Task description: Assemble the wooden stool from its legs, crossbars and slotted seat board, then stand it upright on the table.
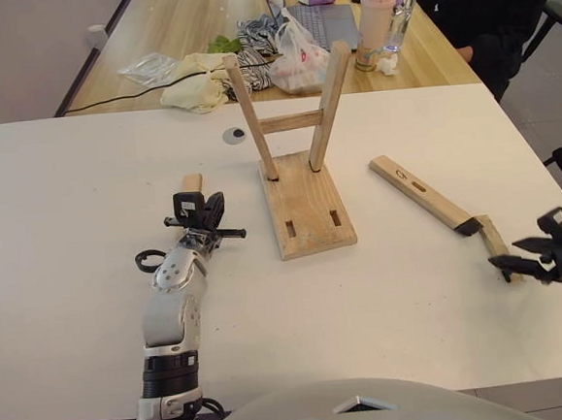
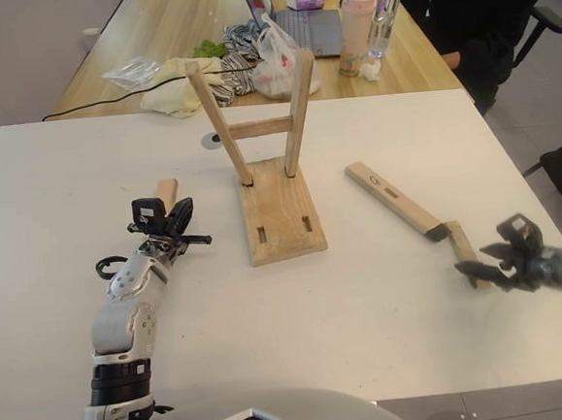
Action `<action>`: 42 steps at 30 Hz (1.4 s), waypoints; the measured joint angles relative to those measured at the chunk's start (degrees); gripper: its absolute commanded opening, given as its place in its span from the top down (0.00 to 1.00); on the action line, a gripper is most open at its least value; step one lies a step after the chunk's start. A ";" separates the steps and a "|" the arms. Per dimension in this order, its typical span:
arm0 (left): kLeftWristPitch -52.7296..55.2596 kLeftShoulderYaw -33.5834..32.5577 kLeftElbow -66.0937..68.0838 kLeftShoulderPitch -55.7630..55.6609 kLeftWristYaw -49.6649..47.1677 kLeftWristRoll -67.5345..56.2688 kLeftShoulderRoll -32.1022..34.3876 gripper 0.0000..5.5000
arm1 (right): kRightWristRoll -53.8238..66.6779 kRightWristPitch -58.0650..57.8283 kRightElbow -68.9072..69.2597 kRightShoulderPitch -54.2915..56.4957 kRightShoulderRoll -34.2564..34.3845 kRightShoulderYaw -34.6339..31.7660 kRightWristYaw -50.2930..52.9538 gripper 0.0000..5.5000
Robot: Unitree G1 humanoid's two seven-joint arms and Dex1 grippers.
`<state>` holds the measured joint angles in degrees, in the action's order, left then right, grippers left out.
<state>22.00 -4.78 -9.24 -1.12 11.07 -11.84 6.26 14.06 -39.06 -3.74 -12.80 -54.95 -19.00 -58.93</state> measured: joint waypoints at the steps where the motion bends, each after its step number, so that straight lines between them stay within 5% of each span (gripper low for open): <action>1: -0.06 0.01 0.00 0.01 -0.07 0.01 -0.02 1.00 | -0.17 0.55 -0.12 -1.02 -0.02 -0.20 0.20 0.34; 15: -0.56 0.21 -0.08 0.62 0.28 -0.01 0.46 1.00 | -0.84 -7.42 2.98 1.88 5.31 3.03 13.19 0.74; 21: -1.15 -1.54 -1.30 0.73 0.89 -3.53 -0.15 1.00 | -0.32 -13.56 -4.32 12.60 11.83 -0.45 26.26 0.77; 27: 4.69 -5.45 -10.15 -4.53 8.64 -26.53 -1.96 0.82 | -6.95 13.44 -11.14 31.79 15.15 3.50 36.71 0.77; 30: 11.10 -5.94 -11.32 -11.85 13.60 -37.97 0.44 0.74 | -6.52 25.78 -1.47 43.38 21.96 8.59 37.03 0.77; 34: 19.23 -9.85 -9.80 -22.11 15.10 -54.15 5.24 0.64 | -3.80 31.92 11.80 41.44 34.12 21.35 32.87 0.77; 37: 23.03 -10.73 -4.96 -26.98 15.13 -57.54 8.48 0.55 | -4.78 32.73 15.35 36.98 38.75 24.99 35.06 0.77; 42: 26.90 -8.91 -0.46 -31.15 15.00 -57.28 11.82 0.55 | -8.85 34.73 16.18 33.86 43.48 28.76 39.87 0.77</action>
<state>48.90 -13.68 -9.71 -32.27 26.07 -69.12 18.08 5.21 -4.33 12.44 21.06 -11.48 9.75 -19.06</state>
